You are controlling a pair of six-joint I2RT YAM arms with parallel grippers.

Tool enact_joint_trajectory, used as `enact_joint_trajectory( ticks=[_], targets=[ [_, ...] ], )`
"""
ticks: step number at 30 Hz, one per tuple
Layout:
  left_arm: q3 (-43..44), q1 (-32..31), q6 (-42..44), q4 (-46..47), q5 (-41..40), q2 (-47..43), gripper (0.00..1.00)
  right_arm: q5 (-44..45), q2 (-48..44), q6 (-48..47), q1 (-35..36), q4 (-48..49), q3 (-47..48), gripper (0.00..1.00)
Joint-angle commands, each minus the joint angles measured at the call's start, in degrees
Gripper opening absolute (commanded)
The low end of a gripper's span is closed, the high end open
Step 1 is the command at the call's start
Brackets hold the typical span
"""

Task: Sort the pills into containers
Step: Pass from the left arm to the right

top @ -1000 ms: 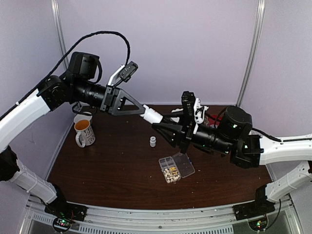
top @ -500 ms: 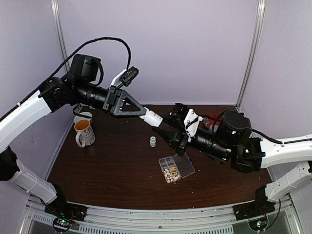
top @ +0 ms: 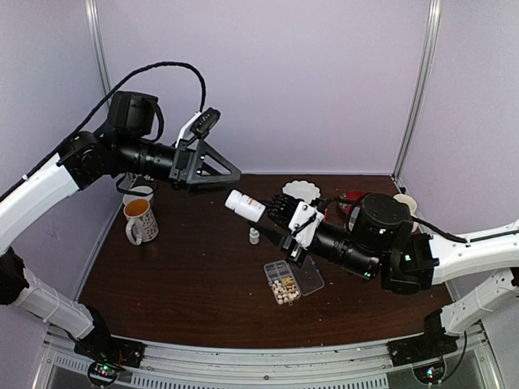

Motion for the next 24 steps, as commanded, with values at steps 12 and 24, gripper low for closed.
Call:
enact_joint_trajectory(
  ticks=[12,24],
  targets=[
    [-15.27,1.62,68.45,17.85,-2.69,-18.87,0.98,-22.95,-5.84,33.71,-7.63,-4.90,0.95,0.11],
    [-13.39,0.03,104.65,1.89,-0.23,-13.85,0.89,-32.83,-2.04,38.38,-8.60,-8.75,5.61,0.10]
  ],
)
